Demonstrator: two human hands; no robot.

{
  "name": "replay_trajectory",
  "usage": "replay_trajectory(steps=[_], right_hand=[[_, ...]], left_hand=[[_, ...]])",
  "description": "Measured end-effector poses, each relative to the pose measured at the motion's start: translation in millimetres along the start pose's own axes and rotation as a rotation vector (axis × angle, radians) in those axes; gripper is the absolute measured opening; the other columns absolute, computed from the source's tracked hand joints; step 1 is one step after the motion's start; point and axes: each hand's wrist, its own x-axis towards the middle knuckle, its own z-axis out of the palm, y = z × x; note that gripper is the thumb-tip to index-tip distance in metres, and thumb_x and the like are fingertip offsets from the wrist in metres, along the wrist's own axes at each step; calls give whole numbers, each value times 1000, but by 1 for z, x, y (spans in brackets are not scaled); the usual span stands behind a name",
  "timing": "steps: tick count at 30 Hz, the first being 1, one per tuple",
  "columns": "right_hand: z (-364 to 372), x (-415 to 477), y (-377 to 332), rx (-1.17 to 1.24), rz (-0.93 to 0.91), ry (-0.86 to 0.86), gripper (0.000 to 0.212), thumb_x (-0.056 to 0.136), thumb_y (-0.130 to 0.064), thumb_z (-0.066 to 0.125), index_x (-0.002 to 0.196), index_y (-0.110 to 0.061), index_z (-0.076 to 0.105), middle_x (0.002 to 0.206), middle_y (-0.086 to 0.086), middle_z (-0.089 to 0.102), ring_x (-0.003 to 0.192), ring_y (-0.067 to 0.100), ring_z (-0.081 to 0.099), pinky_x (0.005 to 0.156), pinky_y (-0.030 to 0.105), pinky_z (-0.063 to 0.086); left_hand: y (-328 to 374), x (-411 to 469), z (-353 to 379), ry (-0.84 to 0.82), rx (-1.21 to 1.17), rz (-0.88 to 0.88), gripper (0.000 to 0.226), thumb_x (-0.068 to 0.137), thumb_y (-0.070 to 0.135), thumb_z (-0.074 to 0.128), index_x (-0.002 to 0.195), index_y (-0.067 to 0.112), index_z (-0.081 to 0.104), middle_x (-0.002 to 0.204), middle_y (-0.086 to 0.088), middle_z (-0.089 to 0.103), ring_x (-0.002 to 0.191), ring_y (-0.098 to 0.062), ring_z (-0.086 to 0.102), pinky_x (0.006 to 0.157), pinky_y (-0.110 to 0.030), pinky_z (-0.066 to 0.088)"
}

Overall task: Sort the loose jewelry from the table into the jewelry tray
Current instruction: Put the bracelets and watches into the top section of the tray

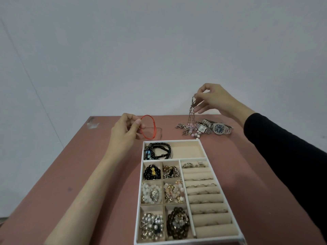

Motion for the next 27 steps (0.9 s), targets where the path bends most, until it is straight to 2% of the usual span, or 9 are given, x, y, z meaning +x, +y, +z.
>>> replay_trajectory(steps=[4,14,22,27], right_hand=[[-5,1,-15,116,-27,90,10,88,-6,57,82,-9,50,77,19,66,57,27,68,59,32,59],[-10,-1,-83,295,-176,251,9,87,-3,54,80,-8,50,76,17,64,60,30,66,67,34,60],[-16,-9,-139,369,-303,289,6,86,-2,55,86,-6,51,74,16,64,59,31,66,62,32,59],[-22,-15,-168,453,-387,294,8,87,0,54,85,-6,48,72,17,63,55,31,65,65,35,60]], left_hand=[[3,-2,0,-8,-7,-5,11,94,10,48,85,14,52,80,-8,66,69,-23,60,70,-38,51],[8,-7,1,-1,-43,-21,13,93,6,49,82,11,55,77,-11,65,70,-24,59,73,-45,51],[11,-8,1,13,-55,-20,12,92,4,51,82,8,56,74,-10,65,66,-23,58,67,-36,50],[12,-9,0,10,-58,-19,12,91,4,52,81,7,57,76,-13,66,66,-23,58,69,-41,49]])
